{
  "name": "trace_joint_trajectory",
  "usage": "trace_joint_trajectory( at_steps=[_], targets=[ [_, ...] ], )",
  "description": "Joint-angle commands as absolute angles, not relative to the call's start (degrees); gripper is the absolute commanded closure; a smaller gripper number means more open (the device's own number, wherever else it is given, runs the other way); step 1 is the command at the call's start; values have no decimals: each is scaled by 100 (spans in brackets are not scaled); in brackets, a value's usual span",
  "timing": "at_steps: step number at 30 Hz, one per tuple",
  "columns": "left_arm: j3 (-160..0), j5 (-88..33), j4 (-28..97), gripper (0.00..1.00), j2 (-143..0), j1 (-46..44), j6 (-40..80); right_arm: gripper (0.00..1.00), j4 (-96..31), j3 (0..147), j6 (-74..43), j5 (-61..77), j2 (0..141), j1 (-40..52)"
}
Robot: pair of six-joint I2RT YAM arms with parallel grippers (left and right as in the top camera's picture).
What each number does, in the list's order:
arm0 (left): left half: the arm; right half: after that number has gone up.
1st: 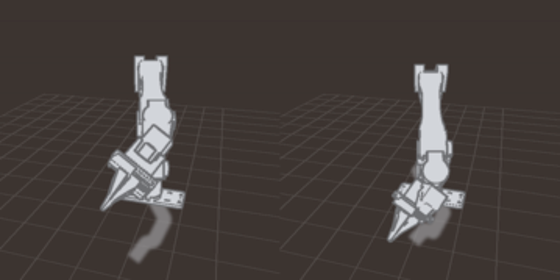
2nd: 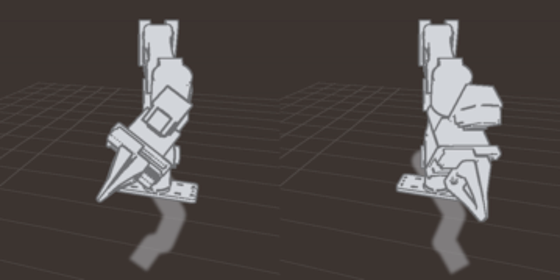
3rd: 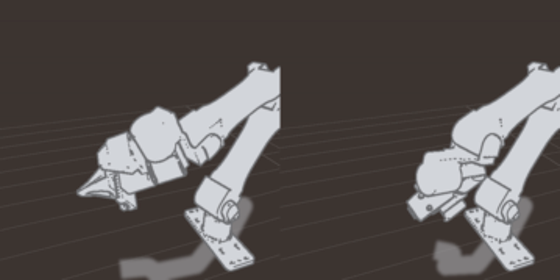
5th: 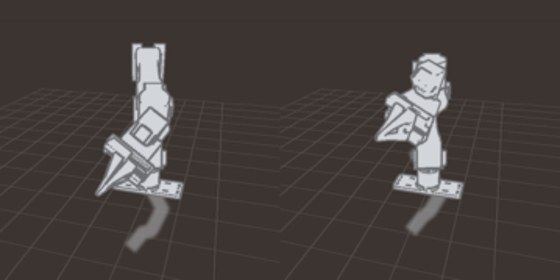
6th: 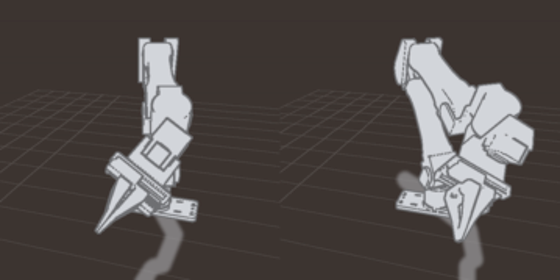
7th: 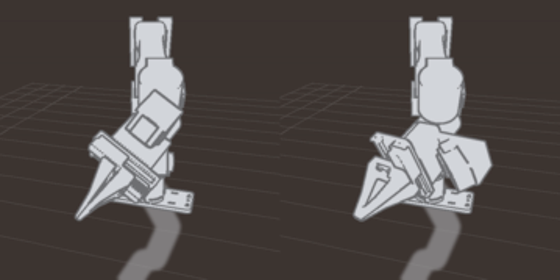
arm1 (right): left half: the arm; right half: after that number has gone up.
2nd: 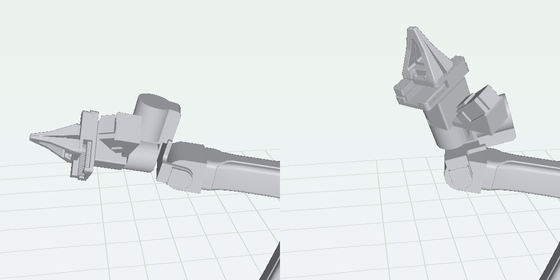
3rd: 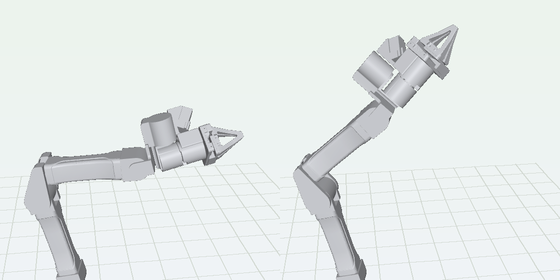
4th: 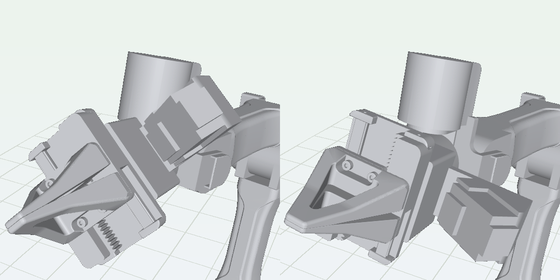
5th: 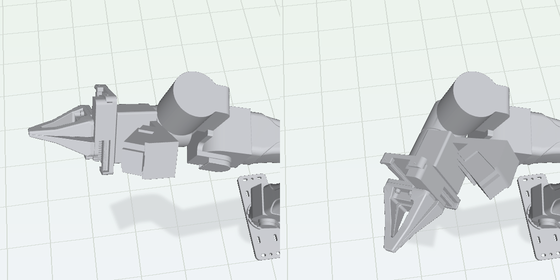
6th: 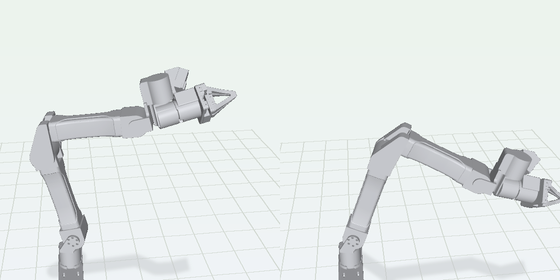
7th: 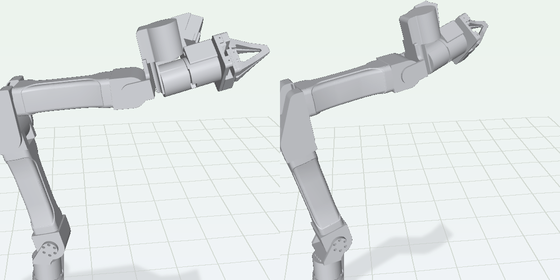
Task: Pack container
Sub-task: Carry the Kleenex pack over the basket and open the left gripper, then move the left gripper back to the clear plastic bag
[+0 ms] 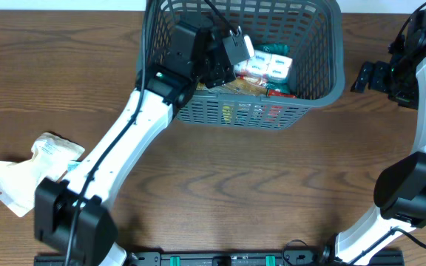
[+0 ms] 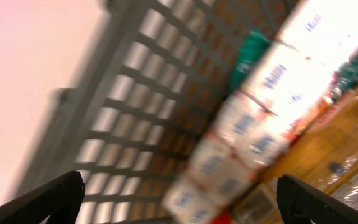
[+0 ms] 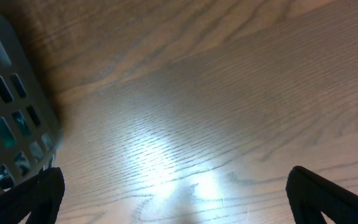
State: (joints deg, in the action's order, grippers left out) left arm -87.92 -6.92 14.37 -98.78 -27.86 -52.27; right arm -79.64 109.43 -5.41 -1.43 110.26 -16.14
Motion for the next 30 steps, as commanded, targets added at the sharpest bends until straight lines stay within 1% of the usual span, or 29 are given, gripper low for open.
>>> trace_joint_trajectory(
  at_steps=[1,3,6,8,10,13,16,20,21,22,23,25,30],
  targets=[
    [-8917,-242,1382,2,-9341,-2742,-5111,1,-7970,10927,-458,-145,11102,-1570],
    [-8919,-47,1391,2,-9089,-2724,-5087,1,-7970,10927,-458,-143,11102,-1570],
    [-8949,322,1601,2,-8656,-2665,-4718,1,-7975,10927,-458,-143,11102,-1570],
    [-9048,567,2141,2,-8340,-2585,-4412,1,-7983,10927,-458,-145,11102,-1570],
    [-9118,1037,2700,2,-8025,-2421,-3778,1,-7994,10927,-460,-145,11102,-1570],
    [-9115,2119,3369,1,-7566,-1940,-1806,1,-7999,10927,-460,-143,11102,-1570],
    [-9115,2934,4259,2,-7212,-1151,589,1,-8012,10927,-462,-143,11102,-1570],
    [-9102,3048,5815,2,-7006,91,4451,1,-8014,10927,-462,-82,11102,-1568],
    [-9089,3048,6088,2,-7008,333,5203,1,-8014,10927,-462,-71,11102,-1566],
    [-9052,2995,6370,1,-7019,607,6204,1,-8014,10927,-464,-51,11102,-1566],
    [-9017,2877,6536,2,-7024,784,6893,1,-8016,10927,-462,-45,11102,-1566],
    [-8947,2620,6757,1,-7046,1087,7870,1,-8012,10927,-462,3,11102,-1566],
    [-8903,2504,6742,1,-7266,1614,7968,1,-8009,10927,-462,56,11102,-1566]
  ],
)
